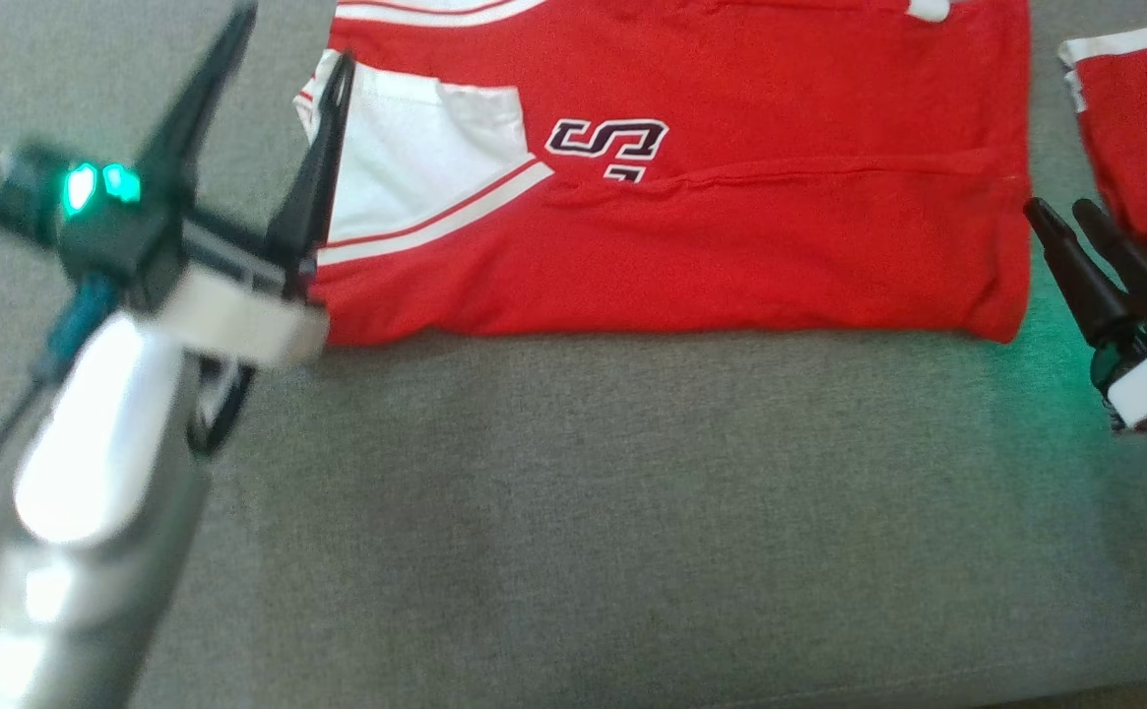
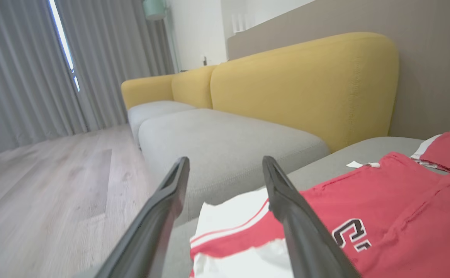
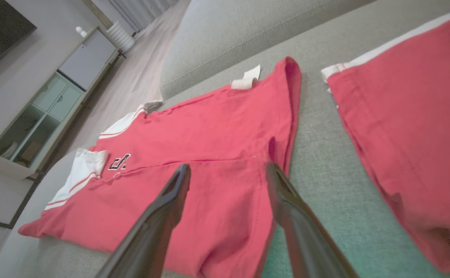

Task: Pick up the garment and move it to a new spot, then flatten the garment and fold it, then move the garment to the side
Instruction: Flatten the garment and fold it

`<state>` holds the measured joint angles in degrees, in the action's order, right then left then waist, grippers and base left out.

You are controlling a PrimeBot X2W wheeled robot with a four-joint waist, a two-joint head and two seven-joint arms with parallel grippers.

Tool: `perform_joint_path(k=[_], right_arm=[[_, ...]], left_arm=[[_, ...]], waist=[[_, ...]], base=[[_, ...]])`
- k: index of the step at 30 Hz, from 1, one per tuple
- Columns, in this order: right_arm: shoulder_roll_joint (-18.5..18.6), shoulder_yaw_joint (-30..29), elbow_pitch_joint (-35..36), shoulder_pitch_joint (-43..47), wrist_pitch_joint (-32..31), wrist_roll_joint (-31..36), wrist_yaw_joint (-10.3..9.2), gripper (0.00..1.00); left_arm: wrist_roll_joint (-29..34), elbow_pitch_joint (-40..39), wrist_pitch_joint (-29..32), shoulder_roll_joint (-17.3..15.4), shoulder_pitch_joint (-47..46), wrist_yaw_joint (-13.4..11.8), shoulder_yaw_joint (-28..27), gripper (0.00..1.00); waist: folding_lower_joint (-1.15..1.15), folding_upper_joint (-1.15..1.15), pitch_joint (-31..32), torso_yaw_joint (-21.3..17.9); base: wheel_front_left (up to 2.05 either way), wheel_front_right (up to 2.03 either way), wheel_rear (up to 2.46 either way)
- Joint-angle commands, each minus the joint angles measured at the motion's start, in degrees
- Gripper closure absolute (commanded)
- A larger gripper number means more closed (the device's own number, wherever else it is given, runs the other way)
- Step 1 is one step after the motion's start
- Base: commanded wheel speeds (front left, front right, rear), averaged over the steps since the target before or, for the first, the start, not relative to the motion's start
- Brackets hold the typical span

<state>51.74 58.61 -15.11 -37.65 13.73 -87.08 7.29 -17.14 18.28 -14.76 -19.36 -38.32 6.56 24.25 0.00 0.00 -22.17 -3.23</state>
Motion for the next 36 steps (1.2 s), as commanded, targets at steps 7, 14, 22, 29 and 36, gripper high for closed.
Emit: perform_joint_path(k=[7, 14, 22, 29, 36], right_arm=[[-0.5, -4.3, 0.9, 7.9, 1.2, 4.2, 0.2, 0.0], [-3.4, -10.3, 1.7, 14.3, 1.3, 7.9, 0.2, 0.0], [-4.9, -10.6, 1.8, 16.2, 1.3, 9.8, 0.2, 0.0], [-5.9, -9.1, -0.2, 15.0, 1.3, 10.5, 0.2, 0.0], [-8.7, -8.6, -7.0, 12.6, 1.3, 13.2, 0.2, 0.0]], left_arm=[[-6.6, 2.0, -0.2, 1.9, 13.9, -1.8, -6.7, 0.0], [-10.7, 9.0, 1.9, 3.9, 16.1, -1.4, -7.0, 0.0], [-11.7, 17.1, 4.8, 4.2, 13.9, -2.1, -6.7, 0.98], [-13.1, 17.8, 4.3, 4.0, 15.0, -0.7, -6.0, 1.0], [-13.0, 15.8, 2.7, 4.3, 16.0, -0.4, -5.2, 1.0]], waist=[[0.0, 0.0, 2.3, -1.6], [0.0, 0.0, 2.5, -2.3], [0.0, 0.0, 3.2, -3.3], [0.0, 0.0, 4.8, -2.9], [0.0, 0.0, 5.8, -0.4]], base=[[0.0, 0.0, 0.0], [0.0, 0.0, 0.0], [0.0, 0.0, 0.0], [0.0, 0.0, 0.0], [0.0, 0.0, 0.0]])
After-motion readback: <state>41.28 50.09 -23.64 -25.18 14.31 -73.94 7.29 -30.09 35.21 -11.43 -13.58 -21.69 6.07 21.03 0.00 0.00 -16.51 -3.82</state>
